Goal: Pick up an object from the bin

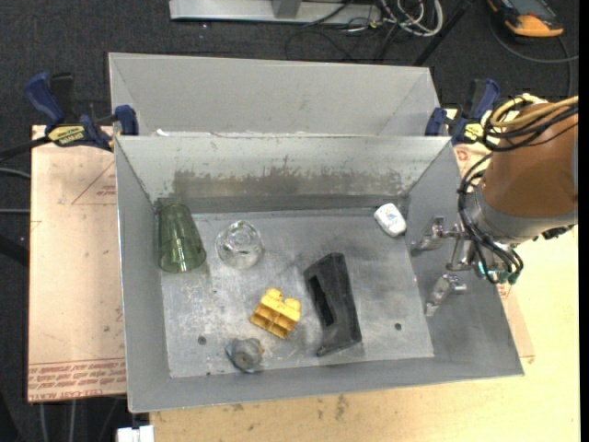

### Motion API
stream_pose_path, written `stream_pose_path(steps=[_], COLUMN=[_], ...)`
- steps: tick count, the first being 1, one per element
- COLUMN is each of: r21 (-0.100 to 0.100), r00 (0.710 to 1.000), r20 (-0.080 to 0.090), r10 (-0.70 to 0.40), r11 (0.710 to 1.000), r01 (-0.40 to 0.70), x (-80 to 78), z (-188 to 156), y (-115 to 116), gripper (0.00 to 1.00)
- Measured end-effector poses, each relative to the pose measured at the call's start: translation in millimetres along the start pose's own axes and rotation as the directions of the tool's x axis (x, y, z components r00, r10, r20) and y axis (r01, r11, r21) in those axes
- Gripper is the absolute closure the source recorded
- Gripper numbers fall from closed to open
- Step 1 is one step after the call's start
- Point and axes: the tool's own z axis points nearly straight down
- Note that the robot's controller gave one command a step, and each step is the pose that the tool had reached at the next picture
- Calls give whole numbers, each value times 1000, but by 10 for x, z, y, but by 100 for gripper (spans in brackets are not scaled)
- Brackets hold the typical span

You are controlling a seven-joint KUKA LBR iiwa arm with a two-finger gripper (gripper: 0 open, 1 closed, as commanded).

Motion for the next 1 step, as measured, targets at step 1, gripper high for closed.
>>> stream_pose_path(steps=[1], r21=[1], r00=[1000], r20=[7], r10=[-3], r11=[1000], r01=[3], x=[-20], z=[-38], y=[5], gripper=[0])
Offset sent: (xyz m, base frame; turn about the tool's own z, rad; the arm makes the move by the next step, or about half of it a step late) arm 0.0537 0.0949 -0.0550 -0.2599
